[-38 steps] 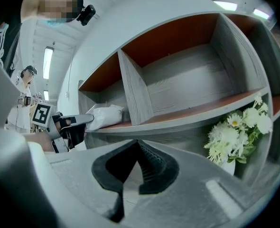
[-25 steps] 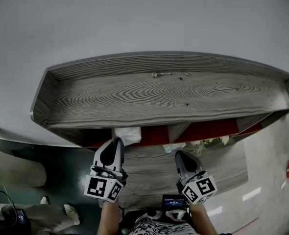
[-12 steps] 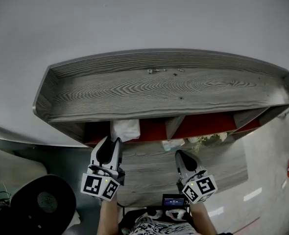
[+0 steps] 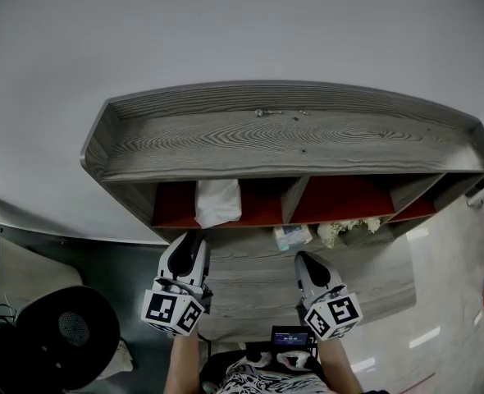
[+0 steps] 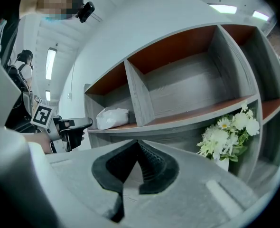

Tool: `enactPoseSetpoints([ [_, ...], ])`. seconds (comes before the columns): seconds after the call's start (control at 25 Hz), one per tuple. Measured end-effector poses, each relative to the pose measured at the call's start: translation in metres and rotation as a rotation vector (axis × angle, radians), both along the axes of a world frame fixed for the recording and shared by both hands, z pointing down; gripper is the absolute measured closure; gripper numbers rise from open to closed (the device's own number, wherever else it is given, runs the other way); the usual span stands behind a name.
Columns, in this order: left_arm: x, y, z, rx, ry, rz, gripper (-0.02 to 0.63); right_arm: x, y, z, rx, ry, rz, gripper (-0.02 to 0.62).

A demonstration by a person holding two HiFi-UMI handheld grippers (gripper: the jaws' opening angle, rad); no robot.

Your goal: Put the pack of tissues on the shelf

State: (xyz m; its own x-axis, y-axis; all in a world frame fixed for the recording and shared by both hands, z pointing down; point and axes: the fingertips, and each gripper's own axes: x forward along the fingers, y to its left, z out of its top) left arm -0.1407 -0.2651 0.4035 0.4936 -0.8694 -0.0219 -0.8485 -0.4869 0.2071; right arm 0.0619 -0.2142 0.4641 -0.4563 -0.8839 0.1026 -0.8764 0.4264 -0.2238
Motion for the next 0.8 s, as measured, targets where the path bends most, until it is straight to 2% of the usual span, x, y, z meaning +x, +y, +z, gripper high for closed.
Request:
enactPoseSetpoints([
  [0.48, -0.004, 0.047, 0.01, -0.002, -0.008, -0.007, 0.509, -0.004, 0.035, -0.006, 0.031, 0.042, 0.004, 0.591],
  [0.8, -0.011, 0.075, 0.02, -0.01, -0.024, -0.021, 0.57, -0.01, 0.055, -0.008, 0.047, 0.073, 0.003, 0.591],
])
